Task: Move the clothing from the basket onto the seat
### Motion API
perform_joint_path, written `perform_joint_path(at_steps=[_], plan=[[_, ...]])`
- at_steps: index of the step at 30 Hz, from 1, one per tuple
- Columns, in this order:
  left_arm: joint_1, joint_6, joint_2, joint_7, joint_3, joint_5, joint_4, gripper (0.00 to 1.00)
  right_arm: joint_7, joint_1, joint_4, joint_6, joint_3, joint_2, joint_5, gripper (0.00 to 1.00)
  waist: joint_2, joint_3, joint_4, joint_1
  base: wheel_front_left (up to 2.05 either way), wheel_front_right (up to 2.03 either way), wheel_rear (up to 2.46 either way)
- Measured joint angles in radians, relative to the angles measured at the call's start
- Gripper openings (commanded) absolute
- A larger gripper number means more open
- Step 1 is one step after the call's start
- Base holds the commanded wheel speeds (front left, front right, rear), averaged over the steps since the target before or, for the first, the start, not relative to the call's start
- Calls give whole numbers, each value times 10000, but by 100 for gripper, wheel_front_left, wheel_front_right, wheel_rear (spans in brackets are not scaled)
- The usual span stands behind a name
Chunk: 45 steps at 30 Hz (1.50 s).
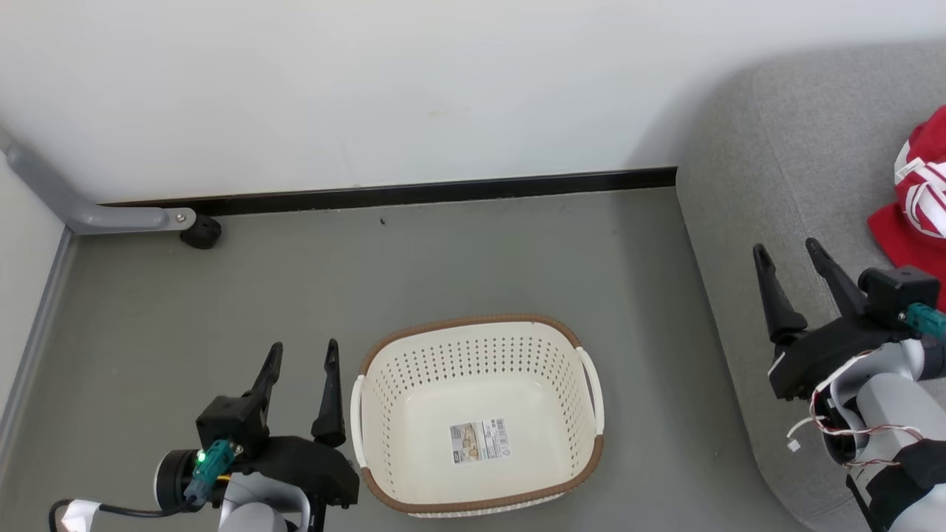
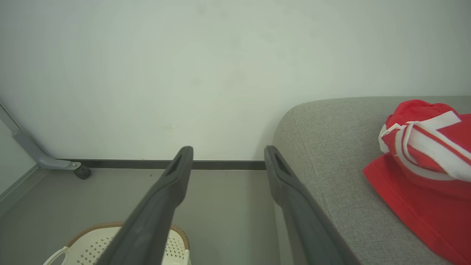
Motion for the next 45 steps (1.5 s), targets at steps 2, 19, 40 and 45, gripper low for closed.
perform_joint_path(at_steps=[2, 19, 40, 45], plan=[[131, 82, 42, 0, 176, 33, -27, 100, 0, 211, -157, 0, 15, 128, 4, 100, 0, -149, 47, 0, 0, 0, 0], [1544, 337, 278, 2, 1329, 669, -715, 100, 0, 2040, -1421, -27, 98, 719, -23, 100, 0, -1133, -18, 0, 0, 0, 0], [2079, 351, -54, 2, 1785, 1344, -1135, 100, 0, 2509, -2259, -362, 56, 765, -566, 100, 1, -1260, -149, 1, 0, 0, 0], [2213, 351, -109, 2, 1864, 1432, -1160, 100, 2, 2602, -2401, -372, 19, 784, -619, 100, 1, -1247, -142, 1, 0, 0, 0]])
